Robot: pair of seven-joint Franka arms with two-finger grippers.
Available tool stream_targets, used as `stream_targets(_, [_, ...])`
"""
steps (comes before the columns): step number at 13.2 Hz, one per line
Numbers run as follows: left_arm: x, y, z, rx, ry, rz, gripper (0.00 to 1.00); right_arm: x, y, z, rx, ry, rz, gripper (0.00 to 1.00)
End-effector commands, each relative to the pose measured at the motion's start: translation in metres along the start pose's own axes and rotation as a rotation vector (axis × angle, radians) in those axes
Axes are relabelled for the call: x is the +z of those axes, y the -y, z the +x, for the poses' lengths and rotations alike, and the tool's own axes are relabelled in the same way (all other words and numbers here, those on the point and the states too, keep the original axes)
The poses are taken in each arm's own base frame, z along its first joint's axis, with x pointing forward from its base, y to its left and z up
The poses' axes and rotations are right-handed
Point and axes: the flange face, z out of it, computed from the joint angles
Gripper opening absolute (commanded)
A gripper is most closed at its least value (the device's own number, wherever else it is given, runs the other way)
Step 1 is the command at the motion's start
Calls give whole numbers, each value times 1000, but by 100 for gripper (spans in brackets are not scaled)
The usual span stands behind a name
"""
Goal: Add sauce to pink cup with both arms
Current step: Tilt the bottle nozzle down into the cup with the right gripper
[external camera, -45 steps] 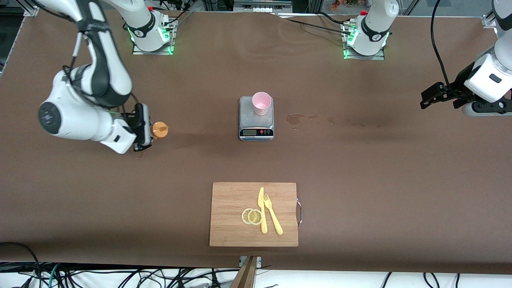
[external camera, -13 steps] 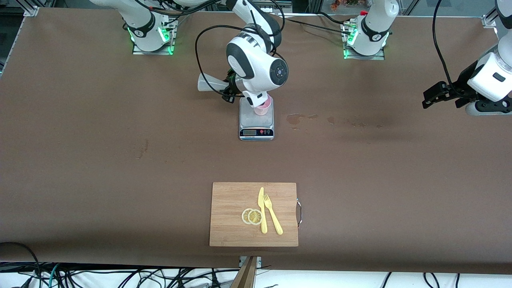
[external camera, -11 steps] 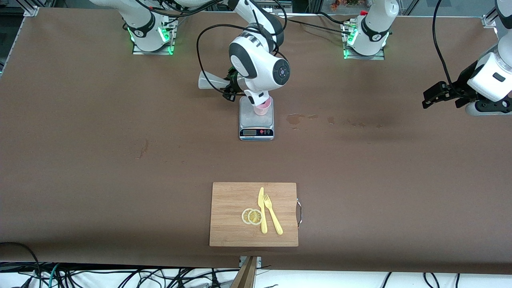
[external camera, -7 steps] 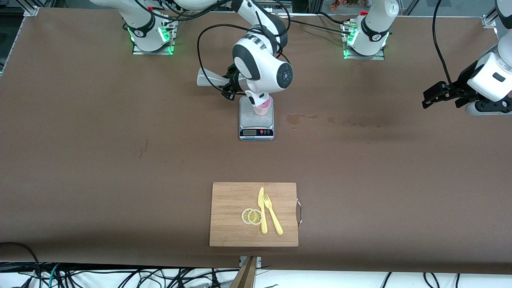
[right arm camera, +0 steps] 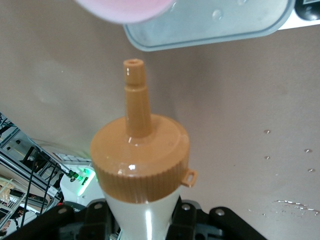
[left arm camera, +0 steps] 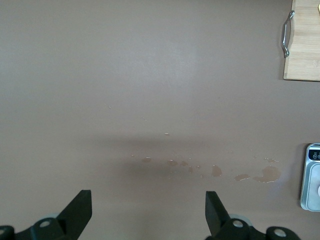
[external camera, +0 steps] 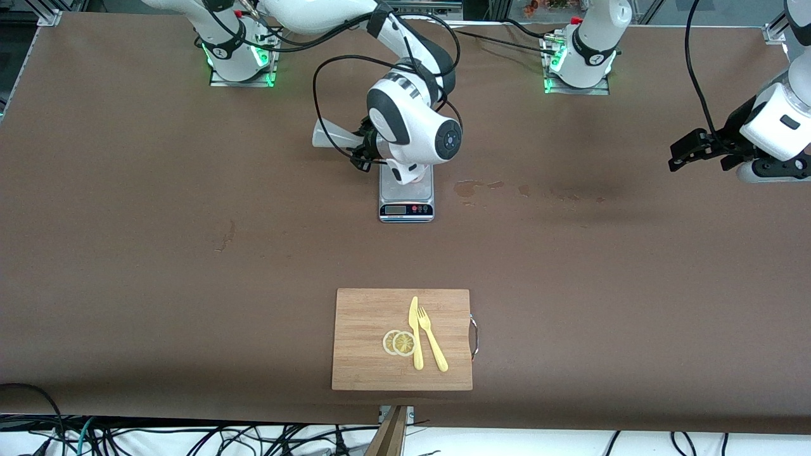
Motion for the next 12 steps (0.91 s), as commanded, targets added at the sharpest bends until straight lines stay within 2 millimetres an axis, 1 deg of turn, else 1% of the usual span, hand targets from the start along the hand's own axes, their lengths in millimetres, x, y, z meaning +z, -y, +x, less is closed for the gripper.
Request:
stream_targets(1, [-8,1,0,9,-2,18,100,-13,-6,-2,8,-28,0,0])
stream_targets(3, [-7,1,0,9,0,18,100,-17,-4,-2,5,-33,-2,0])
stream_targets(7, [-7,1,0,9,0,18,100,-16,11,2,-25,-11,14,0])
stream_targets(9, [-7,1,0,9,0,18,100,-13,20,10,-43,-4,16,0])
stream_targets(12, [-7,1,0,9,0,18,100,-17,22,9,-45,11,24,0])
